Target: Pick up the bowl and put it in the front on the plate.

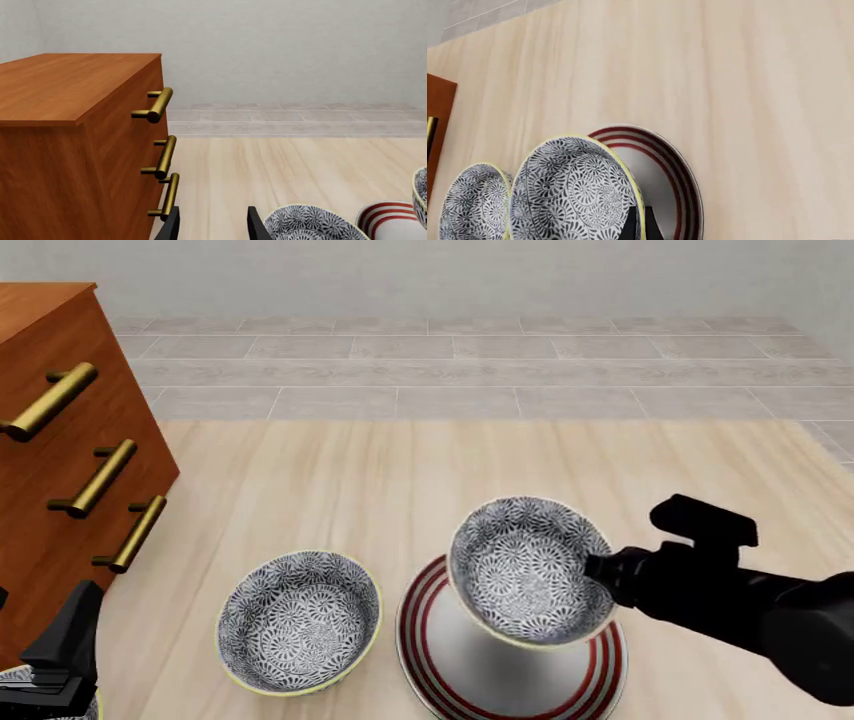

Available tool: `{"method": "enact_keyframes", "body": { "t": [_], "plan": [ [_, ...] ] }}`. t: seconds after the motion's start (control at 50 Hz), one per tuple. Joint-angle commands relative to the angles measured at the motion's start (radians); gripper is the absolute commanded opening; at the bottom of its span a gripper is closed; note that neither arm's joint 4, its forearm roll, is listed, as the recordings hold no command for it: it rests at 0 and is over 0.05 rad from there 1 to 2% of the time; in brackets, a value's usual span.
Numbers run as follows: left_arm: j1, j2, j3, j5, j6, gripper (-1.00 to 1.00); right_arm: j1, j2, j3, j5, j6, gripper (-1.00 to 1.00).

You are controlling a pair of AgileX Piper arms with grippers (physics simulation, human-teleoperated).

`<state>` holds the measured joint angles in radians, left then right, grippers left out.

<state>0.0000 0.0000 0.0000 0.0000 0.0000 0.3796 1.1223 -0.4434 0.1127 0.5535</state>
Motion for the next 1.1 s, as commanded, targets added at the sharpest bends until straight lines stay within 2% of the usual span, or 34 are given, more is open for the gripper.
{"method": "enact_keyframes", "body": {
  "t": [0.02, 0.48, 1.1],
  "plan": [
    [0.0, 0.0, 0.0, 0.0, 0.0, 1.0, 0.024, 0.01, 0.05, -0.053, 0.011, -1.0],
    [0.0, 0.0, 0.0, 0.0, 0.0, 1.0, 0.039, 0.14, 0.065, -0.173, 0.022, -1.0],
    [0.0, 0.0, 0.0, 0.0, 0.0, 1.0, 0.036, 0.175, 0.085, -0.206, 0.021, -1.0]
  ]
}}
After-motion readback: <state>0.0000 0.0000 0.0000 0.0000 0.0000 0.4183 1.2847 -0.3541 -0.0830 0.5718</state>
